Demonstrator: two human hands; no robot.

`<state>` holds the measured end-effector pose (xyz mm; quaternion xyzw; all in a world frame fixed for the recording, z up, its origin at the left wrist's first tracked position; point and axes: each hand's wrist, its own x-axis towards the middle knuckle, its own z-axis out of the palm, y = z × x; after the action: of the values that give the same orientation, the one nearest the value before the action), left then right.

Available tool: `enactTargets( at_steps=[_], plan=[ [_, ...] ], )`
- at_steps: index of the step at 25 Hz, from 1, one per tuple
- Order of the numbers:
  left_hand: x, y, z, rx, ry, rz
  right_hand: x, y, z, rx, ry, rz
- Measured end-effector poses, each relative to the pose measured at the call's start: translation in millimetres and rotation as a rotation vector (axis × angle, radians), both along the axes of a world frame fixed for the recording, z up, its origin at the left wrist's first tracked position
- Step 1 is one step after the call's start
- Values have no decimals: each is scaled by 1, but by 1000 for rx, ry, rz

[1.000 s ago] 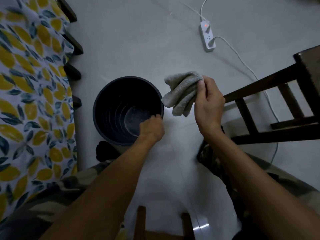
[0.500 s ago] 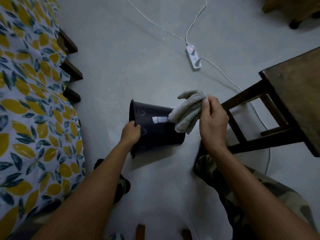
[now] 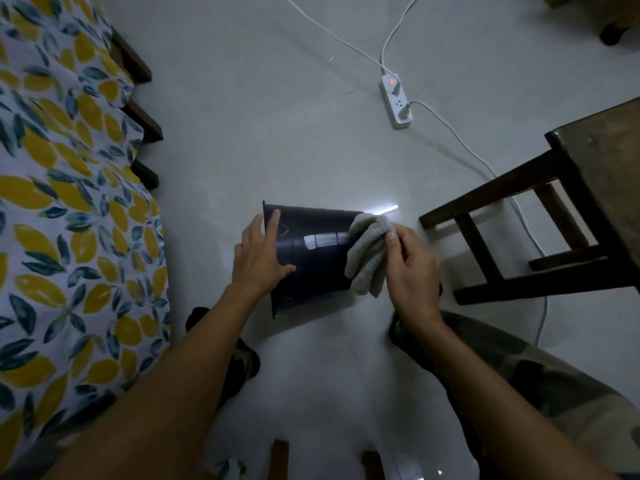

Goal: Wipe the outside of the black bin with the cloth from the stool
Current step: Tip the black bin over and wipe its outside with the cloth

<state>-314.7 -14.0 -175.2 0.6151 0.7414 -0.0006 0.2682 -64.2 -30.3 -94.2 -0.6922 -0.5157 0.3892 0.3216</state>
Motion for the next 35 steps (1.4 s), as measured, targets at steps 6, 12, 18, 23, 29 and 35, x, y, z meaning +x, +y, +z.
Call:
enactTargets(
  at_steps=[6,12,18,23,29,35],
  plan=[
    [-14,45,-11,-246,349,-501,-49,4,-39,31,-52,204],
    [-11,41,-31,-217,437,-532,-74,-4,-132,225,-622,693],
    [-15,45,-35,-212,386,-527,-75,36,-167,308,-680,725],
    [-21,65,-36,-252,322,-506,-76,45,-176,46,-689,347],
    [-25,60,-41,-209,264,-510,-75,-35,-180,230,-733,547],
    [-19,49,-31,-178,233,-520,-99,70,-174,100,-660,583]
  ],
)
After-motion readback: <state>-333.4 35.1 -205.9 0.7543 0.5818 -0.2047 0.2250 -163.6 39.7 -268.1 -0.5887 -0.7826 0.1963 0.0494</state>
